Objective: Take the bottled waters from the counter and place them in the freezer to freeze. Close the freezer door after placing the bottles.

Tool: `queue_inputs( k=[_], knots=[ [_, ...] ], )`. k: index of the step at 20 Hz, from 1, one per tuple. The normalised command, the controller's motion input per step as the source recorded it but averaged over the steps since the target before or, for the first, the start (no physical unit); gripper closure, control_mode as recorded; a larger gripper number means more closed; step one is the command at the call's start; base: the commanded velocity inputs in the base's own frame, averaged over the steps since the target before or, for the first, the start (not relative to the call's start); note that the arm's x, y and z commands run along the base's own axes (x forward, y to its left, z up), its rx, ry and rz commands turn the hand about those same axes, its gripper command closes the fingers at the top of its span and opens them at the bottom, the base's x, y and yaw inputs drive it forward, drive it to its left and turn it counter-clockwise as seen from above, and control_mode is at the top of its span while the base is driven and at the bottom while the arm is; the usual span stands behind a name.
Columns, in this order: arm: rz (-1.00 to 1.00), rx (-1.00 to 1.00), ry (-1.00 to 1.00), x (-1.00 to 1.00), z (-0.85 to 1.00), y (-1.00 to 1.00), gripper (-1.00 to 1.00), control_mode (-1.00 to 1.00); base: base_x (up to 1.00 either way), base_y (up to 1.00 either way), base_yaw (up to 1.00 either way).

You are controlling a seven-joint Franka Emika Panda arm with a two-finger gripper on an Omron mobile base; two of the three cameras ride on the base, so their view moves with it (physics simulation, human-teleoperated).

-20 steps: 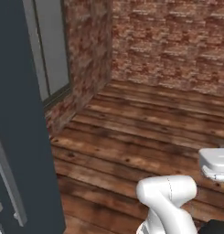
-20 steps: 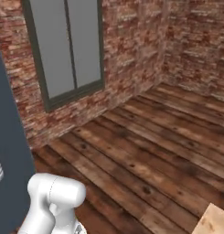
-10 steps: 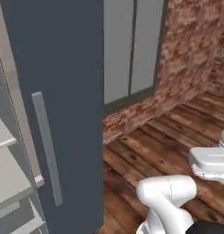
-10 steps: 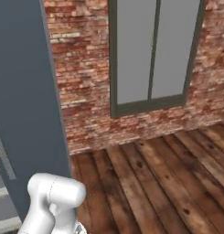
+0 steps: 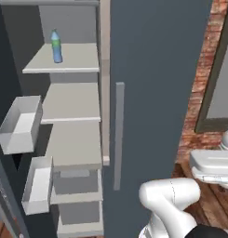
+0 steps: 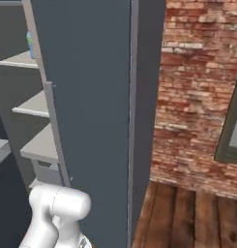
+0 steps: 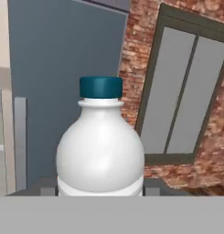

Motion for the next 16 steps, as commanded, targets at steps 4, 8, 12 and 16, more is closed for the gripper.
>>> queue_inputs(
  k=[4, 8, 12, 16],
  knots=[
    [0.0, 0.0, 0.0, 0.0, 0.0, 0.0, 1.0, 1.0, 0.62, 0.0, 0.89],
    [0.0, 0.0, 0.0, 0.0, 0.0, 0.0, 1.0, 1.0, 0.55, 0.0, 0.81],
    [0.0, 0.0, 0.0, 0.0, 0.0, 0.0, 1.0, 1.0, 0.26, 0.0, 0.48],
    [0.0, 0.0, 0.0, 0.0, 0.0, 0.0, 1.0, 1.0, 0.13, 0.0, 0.11]
  ],
)
